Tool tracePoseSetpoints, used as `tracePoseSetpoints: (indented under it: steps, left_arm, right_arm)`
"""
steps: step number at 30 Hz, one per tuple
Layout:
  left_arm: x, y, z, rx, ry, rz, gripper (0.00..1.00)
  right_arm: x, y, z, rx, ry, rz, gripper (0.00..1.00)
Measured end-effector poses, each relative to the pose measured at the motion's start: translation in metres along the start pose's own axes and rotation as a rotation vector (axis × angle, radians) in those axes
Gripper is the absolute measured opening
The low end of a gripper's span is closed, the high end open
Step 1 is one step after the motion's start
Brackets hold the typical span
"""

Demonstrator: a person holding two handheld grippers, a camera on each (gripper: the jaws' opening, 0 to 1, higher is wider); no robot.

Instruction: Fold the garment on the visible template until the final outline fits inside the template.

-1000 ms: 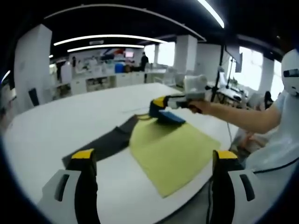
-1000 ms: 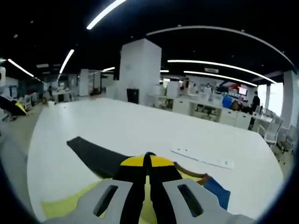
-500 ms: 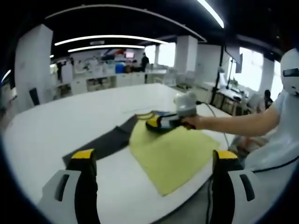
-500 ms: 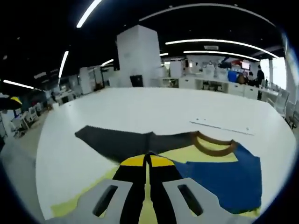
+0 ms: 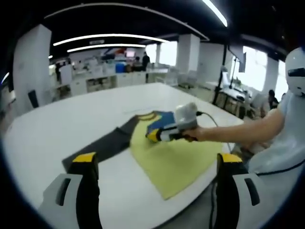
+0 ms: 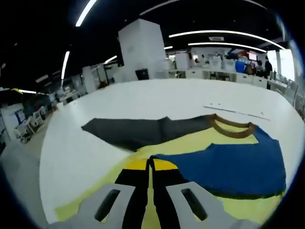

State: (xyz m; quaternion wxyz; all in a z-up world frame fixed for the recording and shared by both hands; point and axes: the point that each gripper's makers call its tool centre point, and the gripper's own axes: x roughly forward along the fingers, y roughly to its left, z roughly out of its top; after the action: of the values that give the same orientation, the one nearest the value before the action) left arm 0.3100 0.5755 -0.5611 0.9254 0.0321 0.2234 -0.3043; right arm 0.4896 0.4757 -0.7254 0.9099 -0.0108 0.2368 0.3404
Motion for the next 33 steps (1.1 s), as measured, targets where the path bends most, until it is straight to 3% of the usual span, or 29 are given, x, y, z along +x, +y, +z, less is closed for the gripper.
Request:
tracePoseSetpoints:
  steps: [6, 10, 13, 14, 16, 21, 24, 33]
  left_arm:
    - [-0.001, 0.002, -0.003, -0.006, 0.002, 0.005, 0.99]
    - [-0.001, 0.001, -0.004, -0.009, 0.004, 0.004, 0.99]
    - [-0.001, 0.001, -0.004, -0.010, 0.002, 0.000, 0.99]
    - [-0.001, 0.000, -0.004, -0.011, 0.000, 0.000, 0.99]
    - [-0.002, 0.001, -0.004, -0.016, -0.006, 0.000, 0.99]
    - [-0.001, 0.001, -0.006, -0.015, -0.001, -0.004, 0.99]
    - [0.000, 0.001, -0.007, -0.017, 0.001, -0.007, 0.98]
    - [0.003, 0.002, -0.007, -0.016, 0.015, -0.015, 0.98]
  right_arm:
    - [-0.006, -0.001, -0.017, 0.017, 0.009, -0.001, 0.02]
    - [-0.013, 0.000, -0.009, 0.055, -0.045, 0.014, 0.04]
    - [-0.026, -0.003, -0.004, 0.060, -0.093, 0.013, 0.14]
    - [-0.032, -0.009, -0.001, 0.094, -0.138, -0.015, 0.20]
    - [-0.039, -0.021, -0.006, 0.120, -0.131, -0.036, 0.23]
    - [-0.047, -0.054, -0.020, 0.119, -0.077, -0.126, 0.20]
    - [-0.047, -0.063, -0.025, 0.111, -0.058, -0.136, 0.23]
    - [-0.031, -0.060, -0.043, 0.095, 0.014, -0.108, 0.22]
